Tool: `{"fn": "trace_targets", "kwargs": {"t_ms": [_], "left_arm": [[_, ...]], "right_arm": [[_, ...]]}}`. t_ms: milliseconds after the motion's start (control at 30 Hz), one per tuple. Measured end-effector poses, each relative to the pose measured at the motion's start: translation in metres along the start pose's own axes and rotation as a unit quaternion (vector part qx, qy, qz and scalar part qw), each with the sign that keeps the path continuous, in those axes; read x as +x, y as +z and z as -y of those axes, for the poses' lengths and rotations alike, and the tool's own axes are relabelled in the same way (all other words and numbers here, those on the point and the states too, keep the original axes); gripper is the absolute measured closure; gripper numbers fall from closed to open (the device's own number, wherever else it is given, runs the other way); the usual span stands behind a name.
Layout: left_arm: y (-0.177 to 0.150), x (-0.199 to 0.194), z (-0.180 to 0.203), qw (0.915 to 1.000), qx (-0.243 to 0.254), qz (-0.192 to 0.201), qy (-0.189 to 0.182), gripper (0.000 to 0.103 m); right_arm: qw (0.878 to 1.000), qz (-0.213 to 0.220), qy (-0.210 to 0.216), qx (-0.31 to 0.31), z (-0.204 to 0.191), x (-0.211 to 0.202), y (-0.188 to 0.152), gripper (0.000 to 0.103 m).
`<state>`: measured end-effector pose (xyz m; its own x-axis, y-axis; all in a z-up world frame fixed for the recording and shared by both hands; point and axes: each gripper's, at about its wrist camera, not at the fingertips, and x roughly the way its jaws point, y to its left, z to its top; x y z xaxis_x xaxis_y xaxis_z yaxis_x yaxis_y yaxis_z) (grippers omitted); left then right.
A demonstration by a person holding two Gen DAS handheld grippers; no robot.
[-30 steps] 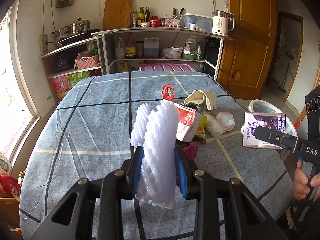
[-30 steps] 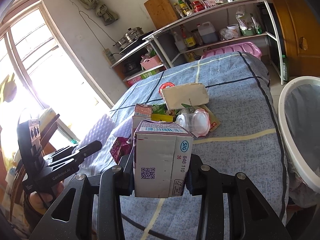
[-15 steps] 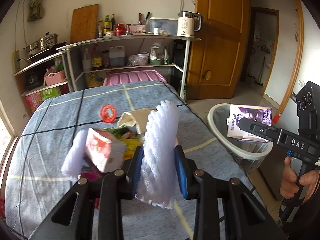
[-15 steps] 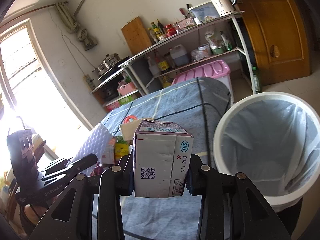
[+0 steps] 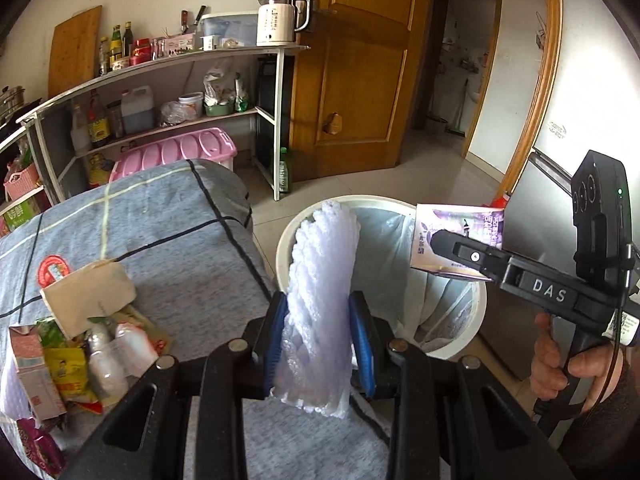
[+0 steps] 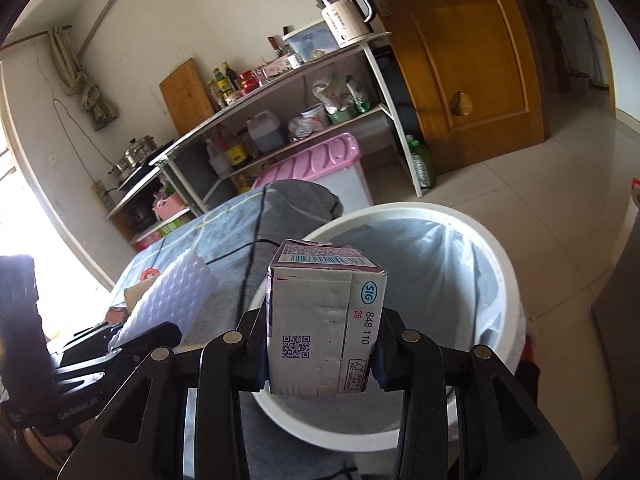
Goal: Collect trash
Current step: 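Carry the foam net and purple carton to the white bin and release both, then grasp the pink snack bag with the left tool while the right grasps the clear cup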
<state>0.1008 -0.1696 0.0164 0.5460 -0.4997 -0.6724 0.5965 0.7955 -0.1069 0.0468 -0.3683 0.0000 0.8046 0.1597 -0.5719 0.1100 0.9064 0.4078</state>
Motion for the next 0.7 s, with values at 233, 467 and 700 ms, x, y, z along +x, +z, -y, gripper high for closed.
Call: {"fn": "trace_targets", "kwargs": {"t_ms": [233, 467, 700], "left_arm": [[0.004, 0.045, 0.028, 0.9989, 0.015, -0.042, -0.012, 0.070], [0.007, 0.069, 0.039, 0.9975, 0.014, -0.067, -0.016, 0.070], [0.005, 0.076, 0.037, 0.9966, -0.001, -0.079, -0.024, 0.047]], "right_arm": [[0.998, -0.033, -0.054, -0.022, 0.022, 0.026, -0.002, 0.064], [0.994, -0.052, -0.087, -0.034, 0.041, 0.037, -0.003, 0.064], [0.993, -0.062, -0.097, -0.027, 0.048, 0.039, -0.002, 0.061]]}}
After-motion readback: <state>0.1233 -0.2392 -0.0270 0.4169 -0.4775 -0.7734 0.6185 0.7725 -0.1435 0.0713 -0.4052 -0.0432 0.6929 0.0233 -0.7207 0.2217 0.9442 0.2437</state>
